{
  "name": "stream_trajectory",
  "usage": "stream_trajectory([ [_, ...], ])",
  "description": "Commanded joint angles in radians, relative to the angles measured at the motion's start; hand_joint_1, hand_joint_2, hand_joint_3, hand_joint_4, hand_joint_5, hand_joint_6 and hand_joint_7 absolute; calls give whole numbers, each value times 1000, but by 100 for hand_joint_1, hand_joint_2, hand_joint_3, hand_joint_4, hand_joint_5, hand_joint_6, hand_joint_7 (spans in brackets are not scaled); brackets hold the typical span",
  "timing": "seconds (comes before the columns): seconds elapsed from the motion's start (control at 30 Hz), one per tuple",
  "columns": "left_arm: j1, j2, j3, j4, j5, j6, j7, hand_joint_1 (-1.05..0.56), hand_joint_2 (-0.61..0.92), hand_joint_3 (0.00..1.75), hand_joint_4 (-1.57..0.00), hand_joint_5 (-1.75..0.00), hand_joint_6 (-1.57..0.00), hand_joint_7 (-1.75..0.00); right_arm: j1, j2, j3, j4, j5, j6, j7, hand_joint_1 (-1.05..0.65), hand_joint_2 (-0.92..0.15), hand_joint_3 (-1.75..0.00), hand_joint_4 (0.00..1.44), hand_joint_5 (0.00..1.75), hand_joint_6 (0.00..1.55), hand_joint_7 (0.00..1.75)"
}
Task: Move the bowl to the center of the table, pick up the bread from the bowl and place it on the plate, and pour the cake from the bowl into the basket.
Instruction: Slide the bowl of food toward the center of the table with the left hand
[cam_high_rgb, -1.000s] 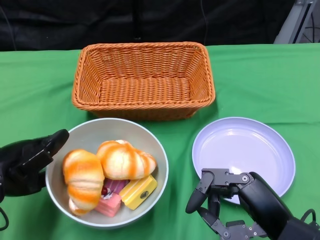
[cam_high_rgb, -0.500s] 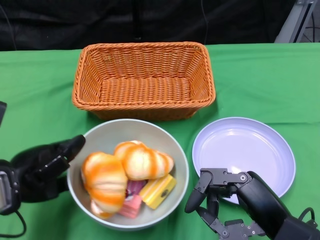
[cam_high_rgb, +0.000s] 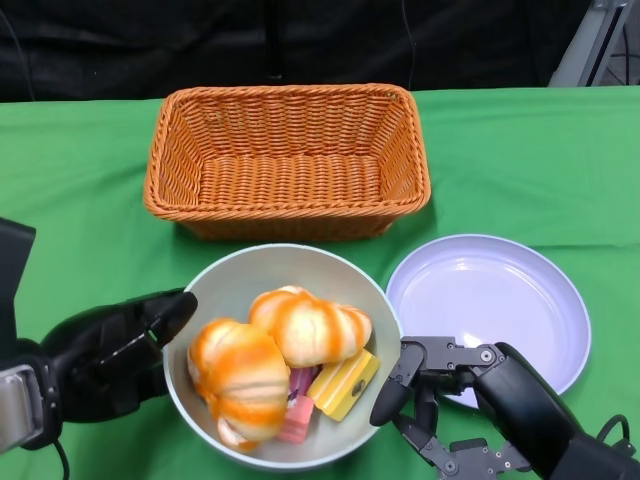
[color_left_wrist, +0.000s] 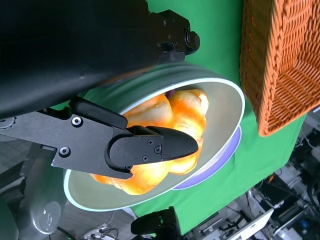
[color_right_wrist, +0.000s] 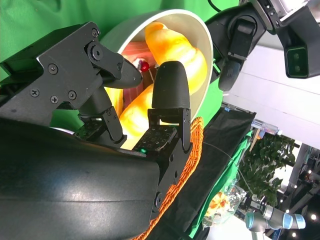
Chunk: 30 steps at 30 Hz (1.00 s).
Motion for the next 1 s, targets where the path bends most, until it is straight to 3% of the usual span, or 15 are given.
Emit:
stream_trajectory([
  [0.03,12,15,-3,-15,9,-55,-6,-56,92,38,0,0,0,0,3,-9,-6,0,3,-6,-4,-1,-51,-101,76,175,80,115],
  [0.2,22,32,-17,-47,76,-145,48,-57,92,38,-4,-2,0,0,0,-5,-8,8,1,-18,-10,-1,-51,-101,76,175,80,115],
  [0.33,36,61,-52,-35,215,-347,103,-58,92,38,-17,-8,-1,-1,2,-5,-9,5,3,-15,-10,0,-52,-101,76,174,80,114],
  [0.43,57,41,-63,2,359,-564,250,-53,92,26,-37,-16,-28,-9,4,-6,-11,3,3,-16,-11,-1,-51,-100,76,174,80,113],
  [0.57,47,34,-43,93,418,-744,324,-52,92,22,-48,-19,-38,-11,6,-10,-14,10,12,-33,-7,-1,-52,-100,76,174,80,112],
  [0.77,32,40,0,144,405,-816,337,-53,92,20,-64,-23,-52,-11,17,-19,-22,2,27,-27,9,-3,-54,-95,75,172,82,106],
  [0.8,25,31,26,187,379,-888,324,-52,92,20,-65,-22,-53,-10,18,-20,-25,0,35,-27,13,-3,-54,-94,75,172,83,105],
  [0.9,0,13,72,317,326,-1096,287,-22,92,21,-88,-31,-86,-17,19,-23,-37,0,49,-35,17,-1,-54,-87,75,141,79,96],
  [1.0,-27,-1,97,417,271,-1216,229,-13,92,26,-101,-38,-103,-20,6,-42,-52,13,21,-87,3,-6,-57,-77,76,128,79,88],
])
